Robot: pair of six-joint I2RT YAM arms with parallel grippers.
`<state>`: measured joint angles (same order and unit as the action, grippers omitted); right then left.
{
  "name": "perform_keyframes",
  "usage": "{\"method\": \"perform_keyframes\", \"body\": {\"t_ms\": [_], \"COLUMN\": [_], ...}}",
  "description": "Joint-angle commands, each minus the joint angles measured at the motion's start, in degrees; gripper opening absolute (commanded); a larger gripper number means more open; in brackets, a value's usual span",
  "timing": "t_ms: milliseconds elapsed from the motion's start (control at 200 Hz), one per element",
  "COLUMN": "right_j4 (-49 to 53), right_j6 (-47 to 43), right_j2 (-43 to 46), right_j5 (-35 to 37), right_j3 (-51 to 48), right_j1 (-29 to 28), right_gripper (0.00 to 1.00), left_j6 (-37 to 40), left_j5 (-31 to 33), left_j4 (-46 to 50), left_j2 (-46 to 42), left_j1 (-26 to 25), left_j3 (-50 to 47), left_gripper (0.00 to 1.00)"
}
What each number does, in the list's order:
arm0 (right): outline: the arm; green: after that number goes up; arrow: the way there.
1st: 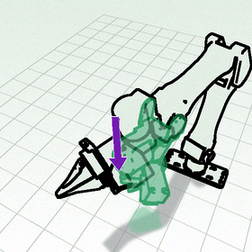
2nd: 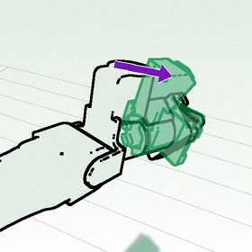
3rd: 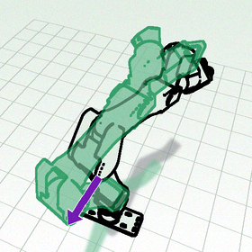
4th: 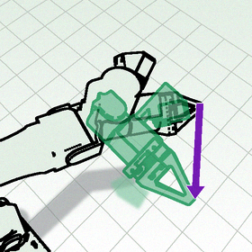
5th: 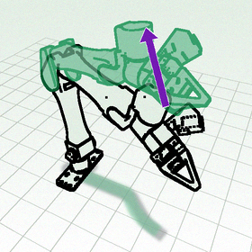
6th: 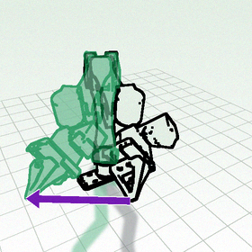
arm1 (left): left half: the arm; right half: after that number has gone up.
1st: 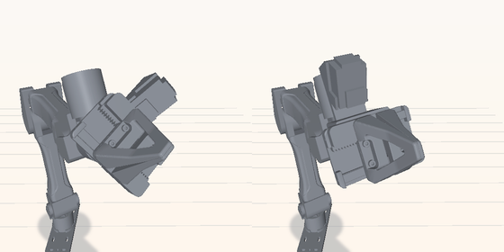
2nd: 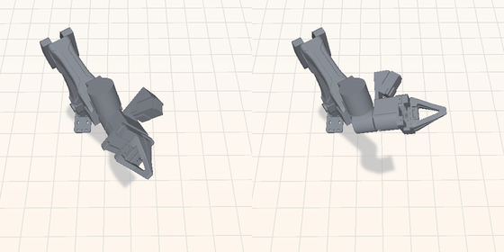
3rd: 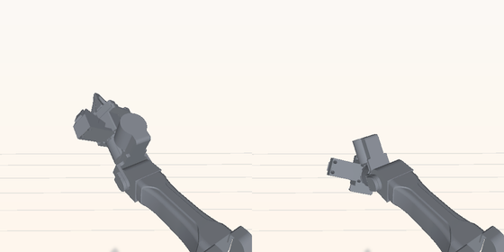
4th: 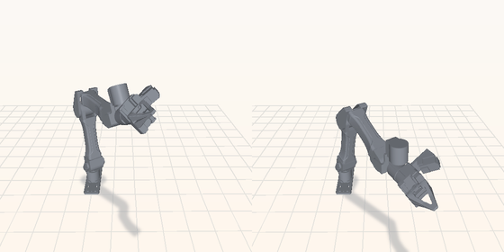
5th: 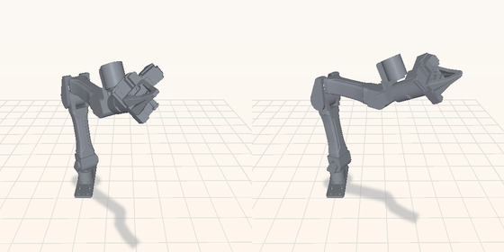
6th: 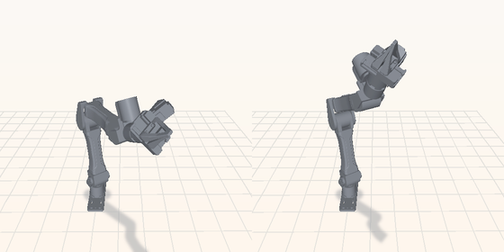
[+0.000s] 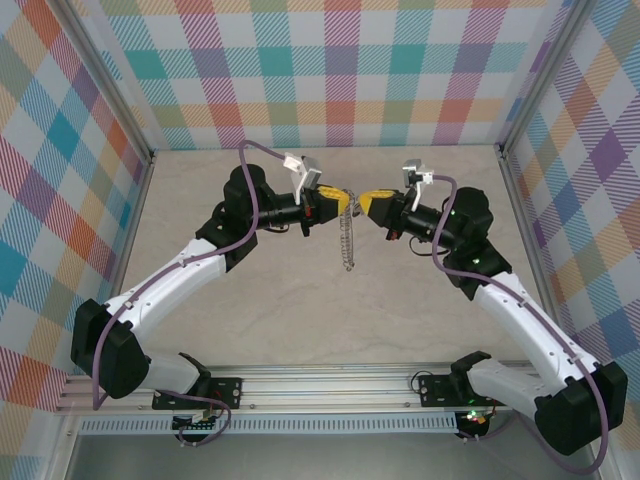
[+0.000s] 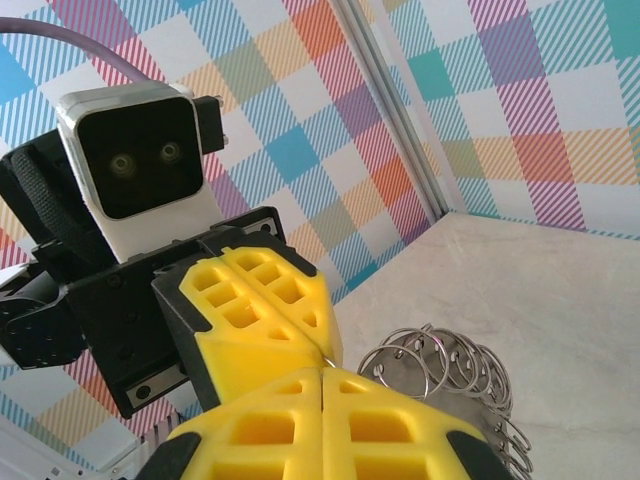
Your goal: Put the keys on the keyring
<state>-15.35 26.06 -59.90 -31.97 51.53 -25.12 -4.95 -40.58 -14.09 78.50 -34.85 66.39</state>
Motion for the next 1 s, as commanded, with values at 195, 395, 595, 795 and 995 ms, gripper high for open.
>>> {"method": "perform_keyframes", "body": {"t_ms": [195,395,595,795,995], "right_j4": [-2.63,-3.12,-3.19,-2.15,-0.58], "right_j6": [-0.49,-0.40,-0.49,-1.10,-1.80], "right_j2": [-2.26,-3.21,-4.12,-2.93,-0.94], "right_j5": [-1.09,-1.26,-1.86,-1.02,-0.15], "right_j3": [2.96,3.58,4.02,3.02,1.76], "right_j1": [-0.62,-0.93,-1.24,-1.39,-1.46], "right_gripper": [0.00,0.00,0.00,0.00,0.00], "left_j6": [-0.41,-0.40,-0.39,-0.41,-0.32], "left_j5": [0.06,-0.03,0.06,0.37,0.76], "left_j4": [-4.63,-4.72,-4.81,-4.90,-5.06], "left_j2": [-0.81,-0.81,-0.83,-0.76,-0.74], "left_j1": [-0.99,-1.11,-1.22,-1.25,-1.22], "left_j3": [0.92,0.94,0.92,0.87,0.82], "left_gripper": [0.00,0.00,0.00,0.00,0.00]}}
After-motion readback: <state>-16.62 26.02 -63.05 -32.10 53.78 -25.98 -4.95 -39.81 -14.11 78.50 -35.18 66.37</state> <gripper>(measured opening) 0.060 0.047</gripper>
